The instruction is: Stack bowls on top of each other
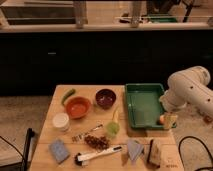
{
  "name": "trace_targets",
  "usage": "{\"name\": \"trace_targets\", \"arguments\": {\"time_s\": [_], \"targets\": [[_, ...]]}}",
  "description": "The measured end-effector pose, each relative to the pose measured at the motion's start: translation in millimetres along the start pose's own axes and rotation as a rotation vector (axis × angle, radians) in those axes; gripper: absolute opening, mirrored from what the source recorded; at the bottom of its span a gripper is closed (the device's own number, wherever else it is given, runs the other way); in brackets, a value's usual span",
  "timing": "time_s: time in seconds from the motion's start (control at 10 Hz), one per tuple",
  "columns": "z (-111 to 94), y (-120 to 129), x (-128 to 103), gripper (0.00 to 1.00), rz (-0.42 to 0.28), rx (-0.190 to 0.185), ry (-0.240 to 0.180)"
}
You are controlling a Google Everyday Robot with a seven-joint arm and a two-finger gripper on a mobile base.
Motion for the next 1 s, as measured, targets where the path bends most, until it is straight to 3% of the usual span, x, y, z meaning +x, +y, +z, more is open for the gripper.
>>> {"name": "trace_targets", "arguments": {"time_s": [0.4, 0.7, 1.0], "targets": [[0.6, 0.6, 0.4, 0.80, -0.003, 0.000, 0.004], [3.1, -2.0, -27.3, 0.80, -0.103, 0.003, 0.043], [3.9, -3.0, -28.4, 0.80, -0.151, 0.009, 0.072]]}}
